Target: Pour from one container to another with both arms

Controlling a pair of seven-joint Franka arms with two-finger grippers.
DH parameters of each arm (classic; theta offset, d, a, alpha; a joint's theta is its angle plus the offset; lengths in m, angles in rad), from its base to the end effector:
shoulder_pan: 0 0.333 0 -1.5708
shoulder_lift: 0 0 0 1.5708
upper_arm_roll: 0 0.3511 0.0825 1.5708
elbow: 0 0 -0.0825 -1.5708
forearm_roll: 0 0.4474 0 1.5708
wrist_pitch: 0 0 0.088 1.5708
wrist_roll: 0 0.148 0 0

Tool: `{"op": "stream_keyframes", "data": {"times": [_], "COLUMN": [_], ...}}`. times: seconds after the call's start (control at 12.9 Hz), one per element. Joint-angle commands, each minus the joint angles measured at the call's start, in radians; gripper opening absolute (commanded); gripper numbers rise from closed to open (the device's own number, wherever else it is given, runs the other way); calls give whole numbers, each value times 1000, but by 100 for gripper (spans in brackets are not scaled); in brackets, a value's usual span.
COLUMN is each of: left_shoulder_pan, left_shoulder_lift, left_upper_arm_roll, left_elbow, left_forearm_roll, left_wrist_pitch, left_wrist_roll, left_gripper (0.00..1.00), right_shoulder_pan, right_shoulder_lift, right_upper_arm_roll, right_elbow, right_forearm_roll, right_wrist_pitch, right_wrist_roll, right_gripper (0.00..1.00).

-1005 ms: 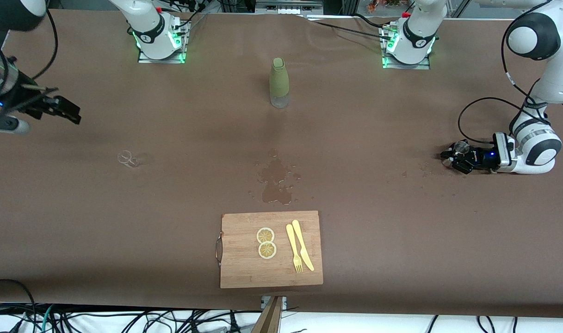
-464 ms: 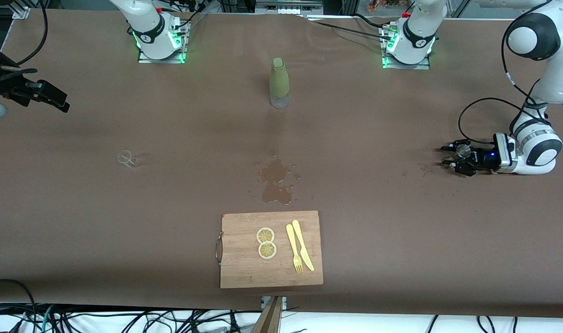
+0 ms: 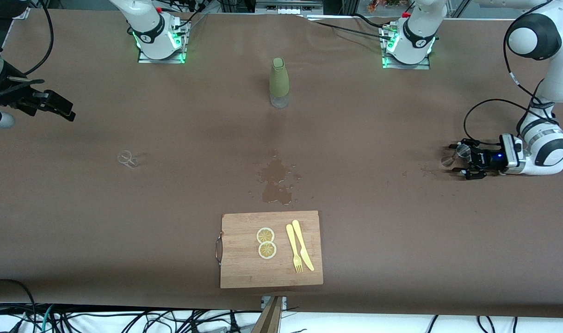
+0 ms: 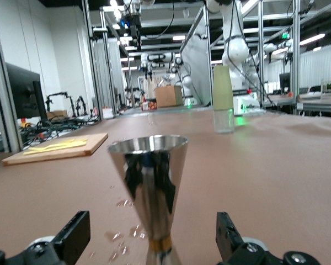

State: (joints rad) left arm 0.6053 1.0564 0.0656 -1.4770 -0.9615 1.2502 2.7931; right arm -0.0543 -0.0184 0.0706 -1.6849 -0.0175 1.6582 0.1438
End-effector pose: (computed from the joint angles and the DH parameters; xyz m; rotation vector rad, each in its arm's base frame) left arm 0.5634 0.2676 0.0218 1.1907 -1.3799 1.2056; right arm 0.6160 0.0079 0.5762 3.1161 -0.1964 -0.0107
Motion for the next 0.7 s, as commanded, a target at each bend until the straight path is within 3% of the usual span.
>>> {"op": "stream_keyframes", "data": {"times": [0.0, 0.39, 0.62], "left_shoulder_pan": [4, 18, 31], "left_shoulder_lift": [2, -81, -195], "left_upper_arm_roll": [40, 56, 54], "left_elbow": [72, 161, 146], "left_forearm_roll": [62, 182, 268], "left_wrist_pitch": [-23, -29, 15], "left_wrist_roll": [168, 22, -130], "left_gripper": [100, 100, 100], "right_shoulder_pan": [-7, 2, 16], "right_shoulder_lift": [8, 8, 8], "right_upper_arm_roll": [11, 12, 11], "right_elbow": [19, 20, 22], "right_forearm_roll": [14, 16, 14], "right_wrist_pitch": [-5, -5, -5], "right_wrist_roll": [17, 23, 23], "right_gripper": [100, 100, 100]}}
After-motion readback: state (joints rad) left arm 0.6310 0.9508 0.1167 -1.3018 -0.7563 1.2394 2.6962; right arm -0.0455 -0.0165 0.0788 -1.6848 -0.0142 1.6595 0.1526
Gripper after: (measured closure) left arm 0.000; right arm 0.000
